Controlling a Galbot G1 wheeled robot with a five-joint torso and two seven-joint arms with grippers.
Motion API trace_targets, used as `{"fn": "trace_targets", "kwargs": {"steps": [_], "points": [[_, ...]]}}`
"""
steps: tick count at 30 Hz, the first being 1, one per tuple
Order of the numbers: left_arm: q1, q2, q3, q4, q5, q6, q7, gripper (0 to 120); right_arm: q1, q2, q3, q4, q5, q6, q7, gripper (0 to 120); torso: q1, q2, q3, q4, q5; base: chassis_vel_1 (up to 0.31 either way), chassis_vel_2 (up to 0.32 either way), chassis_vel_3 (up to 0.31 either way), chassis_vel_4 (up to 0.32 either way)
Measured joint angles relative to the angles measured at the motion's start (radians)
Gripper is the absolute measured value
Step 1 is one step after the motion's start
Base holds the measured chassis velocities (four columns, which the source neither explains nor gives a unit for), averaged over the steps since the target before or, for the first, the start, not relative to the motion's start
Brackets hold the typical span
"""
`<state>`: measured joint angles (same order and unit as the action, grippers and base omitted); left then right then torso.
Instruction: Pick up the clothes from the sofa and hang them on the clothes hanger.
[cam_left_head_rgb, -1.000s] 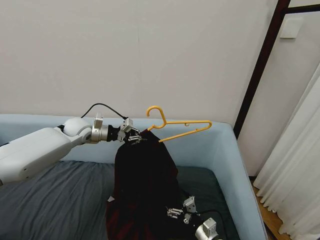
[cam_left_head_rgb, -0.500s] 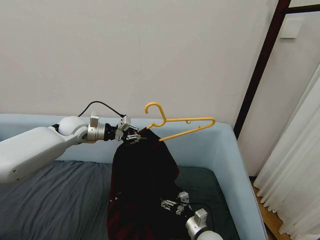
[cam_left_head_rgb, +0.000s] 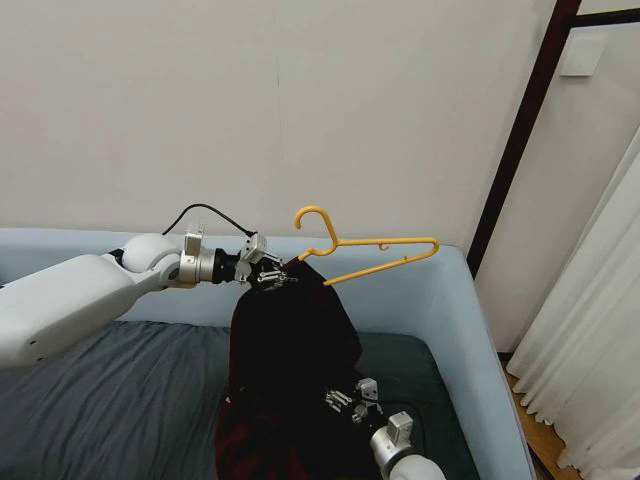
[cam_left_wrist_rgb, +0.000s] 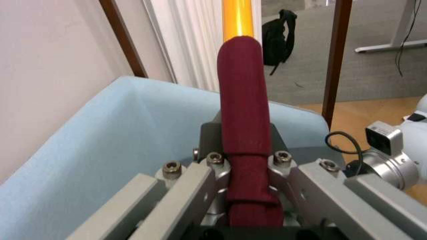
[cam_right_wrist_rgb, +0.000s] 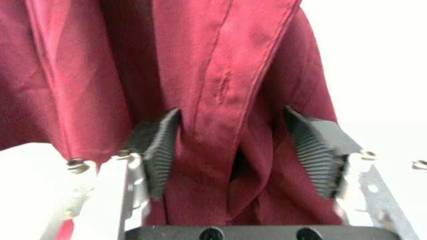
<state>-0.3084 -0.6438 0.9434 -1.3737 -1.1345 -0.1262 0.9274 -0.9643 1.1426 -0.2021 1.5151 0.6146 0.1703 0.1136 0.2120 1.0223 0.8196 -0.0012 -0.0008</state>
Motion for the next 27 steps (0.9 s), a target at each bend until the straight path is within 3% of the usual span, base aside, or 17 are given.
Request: {"fn": "trace_targets", "kwargs": {"steps": [16, 24, 27], "points": [[0.031, 0.004, -0.019, 0.019, 0.024, -0.001, 0.003, 2, -0.020, -0.008, -0.010, 0.032, 0.028, -0.004, -0.004, 1, 0.000, 0.000, 0.000, -0.0001, -0.0001, 0.000, 0.000, 0.000, 0.000], [0.053, 0.007, -0.039, 0.045, 0.048, -0.022, 0.021, 2, -0.022, -0.041, -0.007, 0.071, 0.068, -0.038, 0.012, 0, 0.000, 0.000, 0.000, -0.0001, 0.0001, 0.000, 0.000, 0.000, 0.000], [0.077, 0.002, -0.059, 0.078, 0.053, -0.055, 0.035, 2, -0.010, -0.078, 0.005, 0.110, 0.152, -0.110, 0.040, 0, 0.000, 0.000, 0.000, -0.0001, -0.0001, 0.000, 0.000, 0.000, 0.000]]}}
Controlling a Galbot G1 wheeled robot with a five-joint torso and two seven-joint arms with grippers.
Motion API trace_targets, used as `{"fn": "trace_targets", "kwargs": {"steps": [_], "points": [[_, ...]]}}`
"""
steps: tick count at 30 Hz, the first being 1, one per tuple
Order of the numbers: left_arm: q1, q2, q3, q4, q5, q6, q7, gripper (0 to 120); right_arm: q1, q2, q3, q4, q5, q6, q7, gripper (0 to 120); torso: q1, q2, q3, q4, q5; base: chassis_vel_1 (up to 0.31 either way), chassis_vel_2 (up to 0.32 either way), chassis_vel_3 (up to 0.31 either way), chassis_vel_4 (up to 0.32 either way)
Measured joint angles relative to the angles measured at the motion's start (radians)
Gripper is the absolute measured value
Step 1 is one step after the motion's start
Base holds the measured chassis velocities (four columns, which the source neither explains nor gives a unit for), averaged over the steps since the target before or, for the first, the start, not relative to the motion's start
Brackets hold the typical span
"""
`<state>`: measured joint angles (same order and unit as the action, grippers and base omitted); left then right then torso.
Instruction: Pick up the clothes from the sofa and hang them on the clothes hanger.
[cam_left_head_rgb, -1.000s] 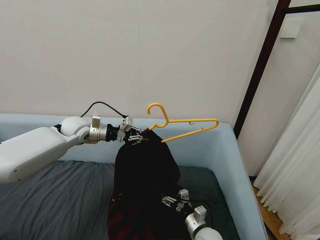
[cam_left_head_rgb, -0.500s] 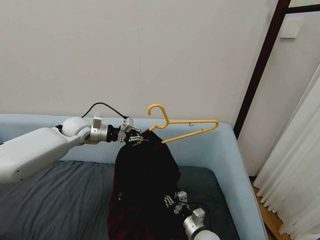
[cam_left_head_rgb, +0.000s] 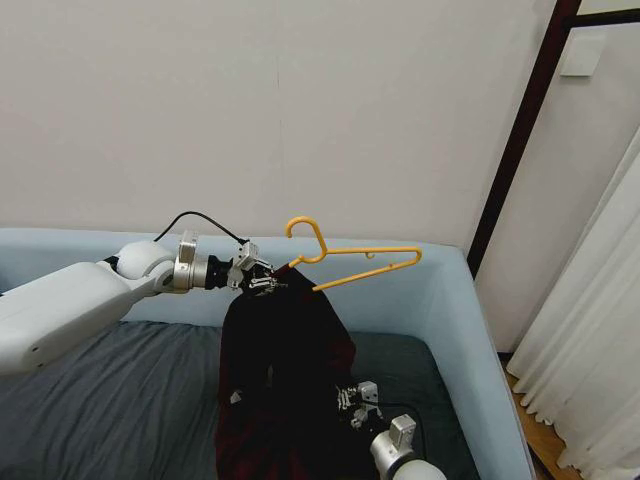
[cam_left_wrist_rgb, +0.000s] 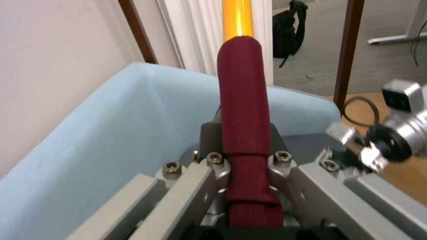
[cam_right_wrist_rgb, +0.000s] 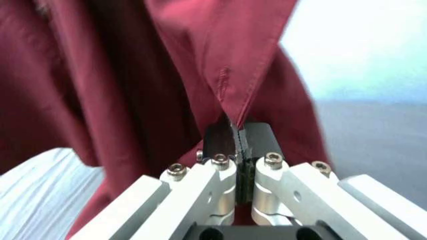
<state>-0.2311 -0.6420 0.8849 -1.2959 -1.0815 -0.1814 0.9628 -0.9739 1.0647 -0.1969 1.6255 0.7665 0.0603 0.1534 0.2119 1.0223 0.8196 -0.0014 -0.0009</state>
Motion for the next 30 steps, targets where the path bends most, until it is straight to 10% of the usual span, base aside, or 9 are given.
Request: {"fn": "trace_targets", "kwargs": {"steps": [11, 30], "points": [[0.036, -0.020, -0.029, 0.101, 0.134, -0.187, 0.188, 2, 0.071, -0.169, 0.025, 0.088, 0.147, -0.109, 0.015, 0, 0.000, 0.000, 0.000, 0.0000, -0.0002, 0.000, 0.000, 0.000, 0.000], [0.017, -0.029, -0.043, 0.173, 0.184, -0.253, 0.460, 2, 0.187, -0.239, 0.001, 0.101, 0.198, -0.139, 0.042, 0, 0.000, 0.000, 0.000, 0.0002, 0.0002, 0.000, 0.000, 0.000, 0.000]]}}
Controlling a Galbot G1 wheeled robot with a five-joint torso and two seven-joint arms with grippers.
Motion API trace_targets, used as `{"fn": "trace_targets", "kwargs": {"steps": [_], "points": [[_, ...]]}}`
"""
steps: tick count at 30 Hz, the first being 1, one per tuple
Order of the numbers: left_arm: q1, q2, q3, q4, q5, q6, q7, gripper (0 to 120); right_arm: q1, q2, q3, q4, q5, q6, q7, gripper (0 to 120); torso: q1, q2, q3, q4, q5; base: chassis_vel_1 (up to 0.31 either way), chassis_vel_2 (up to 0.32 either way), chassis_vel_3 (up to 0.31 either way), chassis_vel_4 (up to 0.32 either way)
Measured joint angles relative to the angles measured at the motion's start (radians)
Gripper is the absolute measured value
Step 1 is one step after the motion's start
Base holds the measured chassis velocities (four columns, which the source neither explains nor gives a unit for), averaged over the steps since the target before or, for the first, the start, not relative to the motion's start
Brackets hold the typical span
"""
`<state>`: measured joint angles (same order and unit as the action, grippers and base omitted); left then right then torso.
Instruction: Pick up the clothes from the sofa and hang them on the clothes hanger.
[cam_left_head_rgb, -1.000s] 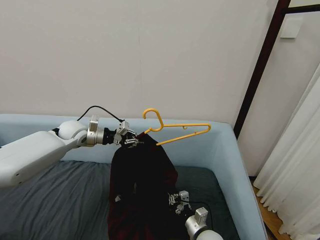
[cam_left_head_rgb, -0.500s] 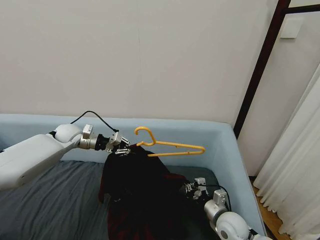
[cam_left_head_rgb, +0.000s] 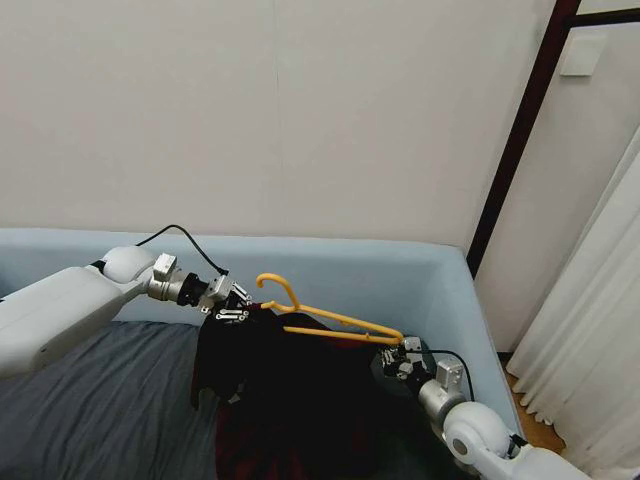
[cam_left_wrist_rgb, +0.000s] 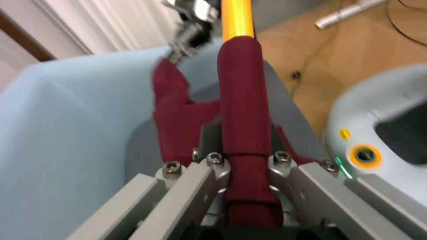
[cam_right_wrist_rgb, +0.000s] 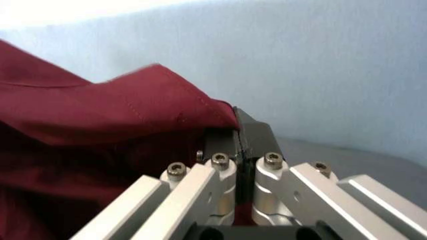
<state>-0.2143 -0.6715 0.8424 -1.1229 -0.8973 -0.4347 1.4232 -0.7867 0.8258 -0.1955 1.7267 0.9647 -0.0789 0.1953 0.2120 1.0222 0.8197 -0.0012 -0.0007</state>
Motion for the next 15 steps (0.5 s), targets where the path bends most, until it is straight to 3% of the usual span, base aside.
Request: {"fn": "trace_targets", "kwargs": {"steps": [6, 15], "points": [[-0.002, -0.013, -0.028, 0.021, 0.091, 0.009, 0.063, 2, 0.013, -0.032, 0.001, 0.039, -0.012, -0.004, -0.001, 0, 0.000, 0.000, 0.000, -0.0002, 0.0000, 0.000, 0.000, 0.000, 0.000], [0.002, -0.039, -0.091, 0.073, 0.202, 0.037, 0.072, 2, 0.012, -0.074, 0.016, 0.102, -0.045, -0.007, -0.001, 0, 0.000, 0.000, 0.000, -0.0001, 0.0000, 0.000, 0.000, 0.000, 0.000]]}}
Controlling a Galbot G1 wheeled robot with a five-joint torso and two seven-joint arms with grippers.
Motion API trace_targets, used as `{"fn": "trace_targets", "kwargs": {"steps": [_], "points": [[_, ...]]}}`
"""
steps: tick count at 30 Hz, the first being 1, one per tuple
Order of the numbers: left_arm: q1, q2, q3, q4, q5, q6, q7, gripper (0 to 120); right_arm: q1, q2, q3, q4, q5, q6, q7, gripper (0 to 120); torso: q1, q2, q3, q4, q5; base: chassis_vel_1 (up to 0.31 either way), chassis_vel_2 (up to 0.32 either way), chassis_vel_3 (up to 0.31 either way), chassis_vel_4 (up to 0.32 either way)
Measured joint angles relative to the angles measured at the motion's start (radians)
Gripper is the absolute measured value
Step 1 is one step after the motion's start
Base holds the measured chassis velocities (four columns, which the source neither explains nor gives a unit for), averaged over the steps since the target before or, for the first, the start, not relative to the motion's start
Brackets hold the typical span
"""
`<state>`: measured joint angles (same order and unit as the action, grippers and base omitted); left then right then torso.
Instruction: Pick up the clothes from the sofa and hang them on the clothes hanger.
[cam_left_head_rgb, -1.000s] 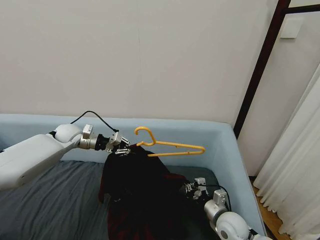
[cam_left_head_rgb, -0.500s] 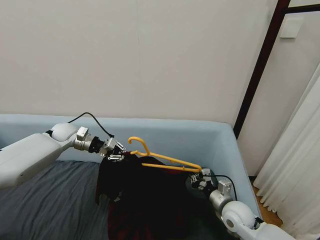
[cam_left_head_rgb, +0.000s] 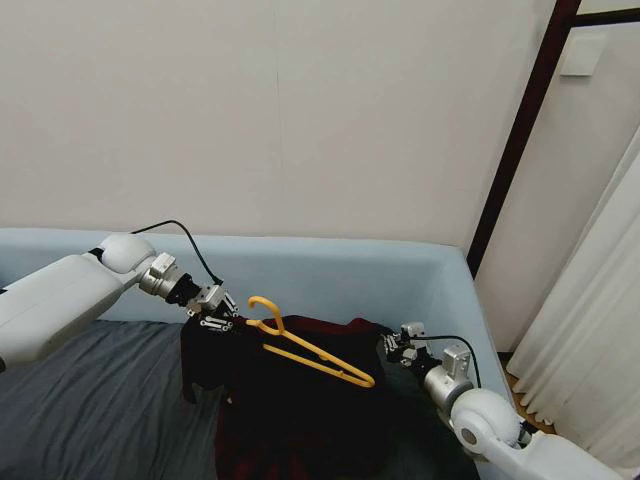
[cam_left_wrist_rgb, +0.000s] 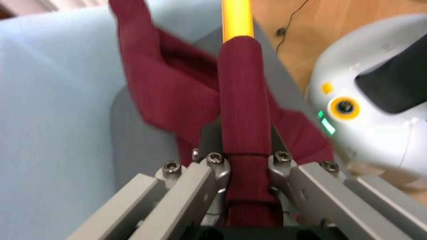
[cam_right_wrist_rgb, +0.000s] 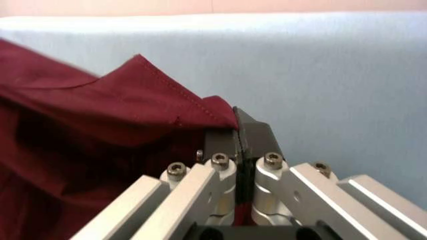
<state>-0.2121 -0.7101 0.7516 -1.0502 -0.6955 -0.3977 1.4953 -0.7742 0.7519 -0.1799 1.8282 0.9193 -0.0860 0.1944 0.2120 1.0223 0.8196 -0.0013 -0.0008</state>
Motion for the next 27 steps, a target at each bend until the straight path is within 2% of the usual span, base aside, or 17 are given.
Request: {"fn": "trace_targets", "kwargs": {"steps": [3, 7, 10, 16, 27], "points": [[-0.018, -0.019, -0.019, 0.042, 0.055, 0.002, -0.012, 2, 0.000, -0.013, 0.004, 0.011, -0.015, 0.000, -0.002, 0, 0.000, 0.000, 0.000, -0.0001, 0.0000, 0.000, 0.000, 0.000, 0.000], [-0.029, -0.026, -0.025, 0.053, 0.093, 0.007, -0.059, 2, -0.001, -0.020, 0.007, 0.033, -0.019, 0.000, 0.001, 0, 0.000, 0.000, 0.000, -0.0001, 0.0002, 0.000, 0.000, 0.000, 0.000], [-0.022, -0.024, -0.024, 0.040, 0.107, 0.022, -0.130, 2, -0.014, -0.022, 0.011, 0.080, -0.019, 0.000, 0.015, 0, 0.000, 0.000, 0.000, 0.0000, 0.0000, 0.000, 0.000, 0.000, 0.000], [-0.005, -0.020, -0.014, 0.022, 0.108, 0.050, -0.193, 2, -0.035, -0.036, 0.012, 0.168, -0.009, -0.008, 0.030, 0, 0.000, 0.000, 0.000, 0.0000, -0.0001, 0.000, 0.000, 0.000, 0.000], [-0.020, -0.015, 0.001, 0.027, 0.148, 0.057, -0.200, 2, 0.031, -0.082, 0.008, 0.201, 0.048, -0.023, 0.041, 0, 0.000, 0.000, 0.000, 0.0002, -0.0001, 0.000, 0.000, 0.000, 0.000]]}}
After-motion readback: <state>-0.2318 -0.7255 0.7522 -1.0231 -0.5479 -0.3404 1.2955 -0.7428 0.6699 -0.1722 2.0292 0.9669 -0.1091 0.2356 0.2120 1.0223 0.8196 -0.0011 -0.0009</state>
